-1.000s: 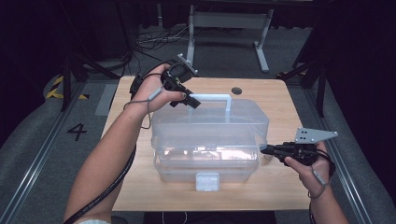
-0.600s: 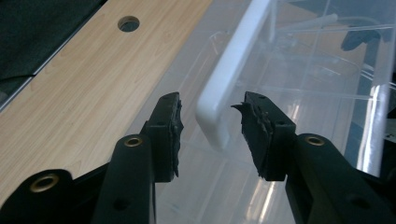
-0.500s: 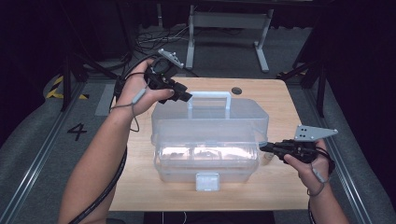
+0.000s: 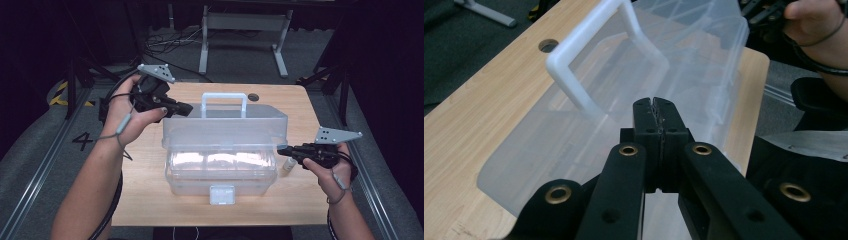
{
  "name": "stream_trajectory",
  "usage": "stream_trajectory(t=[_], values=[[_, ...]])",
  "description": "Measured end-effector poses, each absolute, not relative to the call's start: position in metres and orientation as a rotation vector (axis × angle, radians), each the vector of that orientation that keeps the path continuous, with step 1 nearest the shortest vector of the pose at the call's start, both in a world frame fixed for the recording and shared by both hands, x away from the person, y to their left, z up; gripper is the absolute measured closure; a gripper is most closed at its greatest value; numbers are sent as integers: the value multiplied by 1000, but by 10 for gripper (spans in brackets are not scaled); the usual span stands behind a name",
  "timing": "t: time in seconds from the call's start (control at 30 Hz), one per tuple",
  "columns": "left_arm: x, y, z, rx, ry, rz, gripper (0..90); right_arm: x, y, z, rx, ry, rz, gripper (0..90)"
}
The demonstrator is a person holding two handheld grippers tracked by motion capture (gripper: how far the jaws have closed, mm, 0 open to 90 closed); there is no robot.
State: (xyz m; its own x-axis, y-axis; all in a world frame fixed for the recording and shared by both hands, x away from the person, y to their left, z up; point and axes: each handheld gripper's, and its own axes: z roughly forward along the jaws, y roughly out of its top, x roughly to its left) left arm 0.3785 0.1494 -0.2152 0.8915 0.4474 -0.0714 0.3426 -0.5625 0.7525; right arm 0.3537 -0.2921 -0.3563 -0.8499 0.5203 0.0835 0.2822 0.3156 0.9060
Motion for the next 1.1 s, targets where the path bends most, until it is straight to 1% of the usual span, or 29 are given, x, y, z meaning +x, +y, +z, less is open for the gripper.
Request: stream_trajectory(t=[0.23, 0.47, 0.63, 0.7, 0.9, 1.1], values=[[360, 166, -225, 2187, 569, 190, 900, 358, -291, -353, 747, 2337, 1547, 900], [350, 176, -239, 2165, 592, 215, 900, 362, -289, -348, 763, 2316, 1551, 900], [349, 182, -249, 2133, 600, 195, 900, 365, -289, -345, 774, 2301, 1558, 900], [345, 185, -256, 2093, 574, 147, 900, 367, -288, -342, 785, 2290, 1559, 900], [331, 185, -278, 2056, 607, 198, 900, 368, -285, -341, 813, 2264, 1565, 900], [337, 185, -292, 2055, 662, 214, 900, 370, -285, -340, 831, 2240, 1576, 900]])
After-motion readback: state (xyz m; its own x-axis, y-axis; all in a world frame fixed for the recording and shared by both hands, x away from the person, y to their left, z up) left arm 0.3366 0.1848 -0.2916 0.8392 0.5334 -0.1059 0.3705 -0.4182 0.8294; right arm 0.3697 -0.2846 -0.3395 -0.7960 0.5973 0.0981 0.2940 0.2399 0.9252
